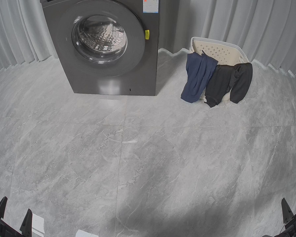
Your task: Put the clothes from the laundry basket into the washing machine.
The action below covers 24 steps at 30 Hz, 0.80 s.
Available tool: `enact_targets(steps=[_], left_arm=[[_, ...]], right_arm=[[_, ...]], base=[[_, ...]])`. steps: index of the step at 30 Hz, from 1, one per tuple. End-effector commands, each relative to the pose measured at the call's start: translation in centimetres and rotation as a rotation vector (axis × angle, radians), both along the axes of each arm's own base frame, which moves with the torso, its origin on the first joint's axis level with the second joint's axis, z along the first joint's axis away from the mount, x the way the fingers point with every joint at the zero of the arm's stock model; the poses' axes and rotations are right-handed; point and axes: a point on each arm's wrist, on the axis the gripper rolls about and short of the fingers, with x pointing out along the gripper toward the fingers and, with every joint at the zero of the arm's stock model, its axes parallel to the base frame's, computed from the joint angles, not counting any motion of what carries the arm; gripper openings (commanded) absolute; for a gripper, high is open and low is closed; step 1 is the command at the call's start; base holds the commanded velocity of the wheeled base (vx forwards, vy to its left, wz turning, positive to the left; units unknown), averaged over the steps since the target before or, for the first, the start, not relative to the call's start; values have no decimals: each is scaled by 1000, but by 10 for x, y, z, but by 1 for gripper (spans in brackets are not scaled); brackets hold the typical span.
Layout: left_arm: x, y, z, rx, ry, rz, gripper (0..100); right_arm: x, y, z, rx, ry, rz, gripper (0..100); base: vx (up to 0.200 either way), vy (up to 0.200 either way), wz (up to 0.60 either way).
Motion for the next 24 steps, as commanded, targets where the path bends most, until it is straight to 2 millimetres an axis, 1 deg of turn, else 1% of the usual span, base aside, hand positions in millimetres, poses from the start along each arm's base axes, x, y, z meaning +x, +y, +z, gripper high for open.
enact_targets(steps=[1,15,21,24], left_arm=[[0,0,-5,0,3,1,100],[0,0,-5,-7,-2,19,100],[0,0,-5,-7,-2,19,100],[0,0,-5,-7,-2,19,100]], right_arm=[[0,0,-5,0,1,3,100],[0,0,-5,-2,2,3,100],[0,0,-5,-3,2,4,100],[0,0,-5,-3,2,4,100]], base=[[200,0,0],[200,0,0],[0,0,-600],[0,0,0]])
